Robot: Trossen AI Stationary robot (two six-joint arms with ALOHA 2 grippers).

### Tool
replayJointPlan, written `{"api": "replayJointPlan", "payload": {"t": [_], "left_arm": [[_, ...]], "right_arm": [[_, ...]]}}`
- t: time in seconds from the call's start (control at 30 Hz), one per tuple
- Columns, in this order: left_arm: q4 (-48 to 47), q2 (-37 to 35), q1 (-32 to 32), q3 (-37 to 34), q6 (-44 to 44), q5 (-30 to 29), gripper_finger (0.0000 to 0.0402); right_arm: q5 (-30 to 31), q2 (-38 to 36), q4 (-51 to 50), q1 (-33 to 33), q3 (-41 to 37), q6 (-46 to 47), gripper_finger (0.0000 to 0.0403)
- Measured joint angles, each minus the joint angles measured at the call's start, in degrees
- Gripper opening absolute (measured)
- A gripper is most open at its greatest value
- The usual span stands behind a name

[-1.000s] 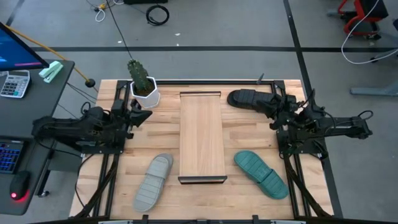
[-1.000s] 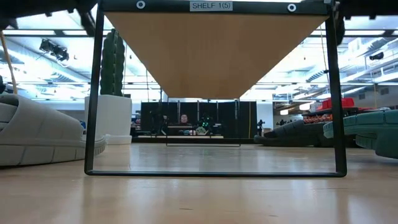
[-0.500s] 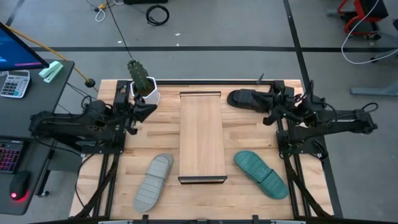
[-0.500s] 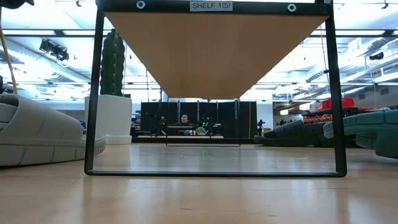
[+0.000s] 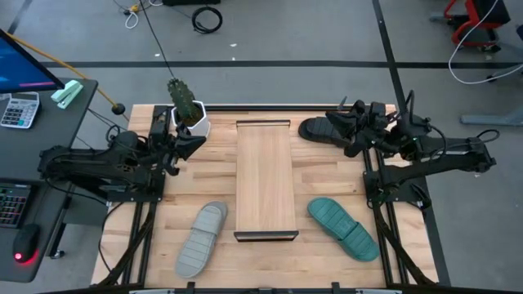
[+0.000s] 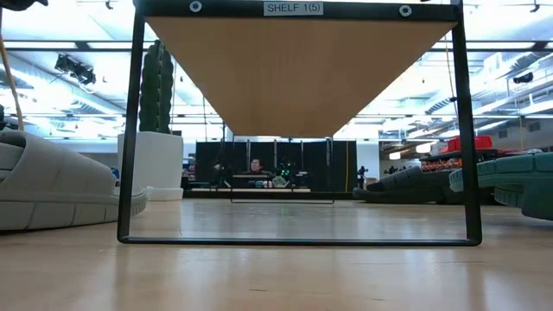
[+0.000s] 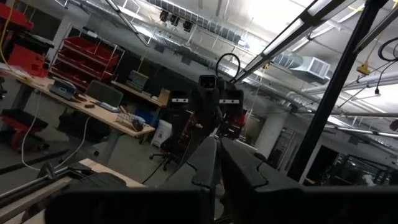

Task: Pick and place slippers onto the shelf
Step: Put the gray pair of slippers on the shelf

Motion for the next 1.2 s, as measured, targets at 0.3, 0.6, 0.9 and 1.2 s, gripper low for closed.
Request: {"api": "replayJointPlan", "payload": {"t": [0.3, 0.6, 0.9, 1.2], "left_arm": [[0.5, 2.2, 0.0, 0.0, 1.7, 3.2, 0.0012], [4.4, 3.0, 0.2, 0.0, 5.0, 3.4, 0.0016], [5.6, 5.3, 0.4, 2.0, 5.9, 3.4, 0.0011], [2.8, 12.4, 0.4, 10.1, 12.3, 5.9, 0.0022]], "right_arm": [[-2.1, 4.6, -1.5, 0.0, 0.7, 3.4, 0.0020], [-2.3, 6.7, -1.6, 0.0, 0.7, 6.6, 0.0020], [-2.8, 7.8, -1.0, 0.0, 0.7, 8.0, 0.0020], [-3.0, 7.9, -0.7, 0.0, 0.7, 8.0, 0.0020]]}}
